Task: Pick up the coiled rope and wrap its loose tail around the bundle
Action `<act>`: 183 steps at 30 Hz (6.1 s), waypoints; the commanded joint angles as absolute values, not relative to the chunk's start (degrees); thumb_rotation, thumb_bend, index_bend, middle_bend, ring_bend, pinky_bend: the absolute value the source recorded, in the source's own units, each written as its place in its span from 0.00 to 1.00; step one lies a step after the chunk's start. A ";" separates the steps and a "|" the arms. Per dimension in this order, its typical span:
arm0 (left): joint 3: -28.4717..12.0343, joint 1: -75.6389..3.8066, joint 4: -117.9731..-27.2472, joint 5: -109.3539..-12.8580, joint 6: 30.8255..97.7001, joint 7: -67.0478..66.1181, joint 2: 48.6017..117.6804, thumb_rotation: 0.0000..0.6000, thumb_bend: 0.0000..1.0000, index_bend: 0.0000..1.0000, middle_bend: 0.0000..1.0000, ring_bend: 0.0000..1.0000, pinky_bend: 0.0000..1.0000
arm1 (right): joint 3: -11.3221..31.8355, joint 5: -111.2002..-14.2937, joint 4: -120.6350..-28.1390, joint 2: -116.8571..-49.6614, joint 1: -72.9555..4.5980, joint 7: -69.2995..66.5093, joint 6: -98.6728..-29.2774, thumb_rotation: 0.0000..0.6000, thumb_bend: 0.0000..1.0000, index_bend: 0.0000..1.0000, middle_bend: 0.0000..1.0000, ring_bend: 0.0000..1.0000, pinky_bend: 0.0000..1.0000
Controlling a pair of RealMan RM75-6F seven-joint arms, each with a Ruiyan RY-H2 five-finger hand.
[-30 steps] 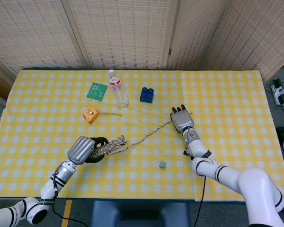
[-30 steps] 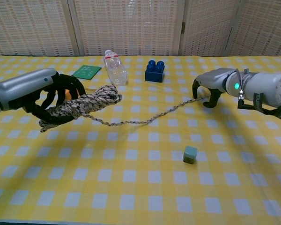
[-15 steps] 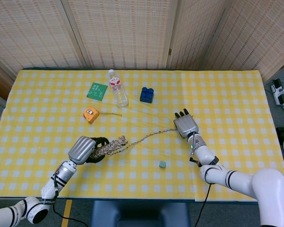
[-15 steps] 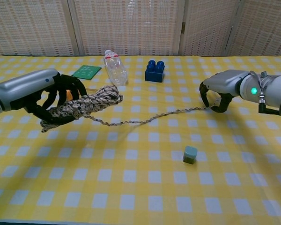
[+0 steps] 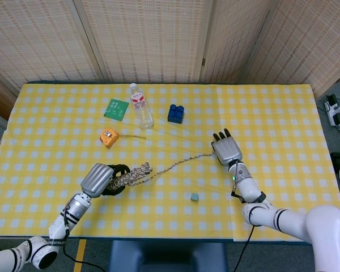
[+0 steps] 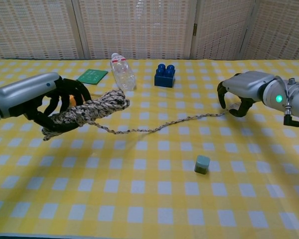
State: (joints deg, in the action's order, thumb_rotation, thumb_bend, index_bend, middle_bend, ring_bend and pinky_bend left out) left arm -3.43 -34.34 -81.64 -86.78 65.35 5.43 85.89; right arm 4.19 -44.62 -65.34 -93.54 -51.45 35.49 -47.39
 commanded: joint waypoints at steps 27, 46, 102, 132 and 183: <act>-3.65 -33.73 -81.73 -86.21 65.43 5.20 85.88 1.00 0.76 0.65 0.64 0.62 0.75 | 6.82 -55.29 -55.15 -100.52 -49.33 28.74 -46.24 1.00 0.41 0.50 0.24 0.15 0.04; -3.94 -33.62 -81.74 -85.51 64.89 5.08 85.62 1.00 0.76 0.65 0.64 0.62 0.75 | 8.91 -55.98 -50.29 -103.33 -49.54 28.72 -43.40 1.00 0.41 0.53 0.25 0.15 0.04; -7.29 -38.07 -88.58 -88.68 63.53 13.78 84.05 1.00 0.77 0.65 0.64 0.62 0.75 | 12.38 -61.20 -82.46 -87.08 -43.97 23.92 -52.86 1.00 0.63 0.77 0.56 0.58 0.51; -16.86 -47.68 -91.57 -54.85 56.87 -21.69 97.53 1.00 0.77 0.65 0.65 0.63 0.75 | 24.29 -54.41 -110.80 -84.21 -48.13 25.14 -66.22 1.00 0.64 0.77 0.57 0.60 0.52; -34.19 -33.36 -102.55 -48.28 48.93 23.59 84.86 1.00 0.77 0.64 0.65 0.64 0.75 | 9.96 -65.93 -102.60 -79.96 -38.21 5.47 -59.04 1.00 0.70 0.79 0.59 0.60 0.52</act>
State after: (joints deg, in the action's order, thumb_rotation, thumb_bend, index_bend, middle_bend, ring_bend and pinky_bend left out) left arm -34.51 -34.61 -100.92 -45.70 50.61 21.35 86.38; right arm 9.11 -67.16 -103.32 -79.46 -37.74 5.83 -59.84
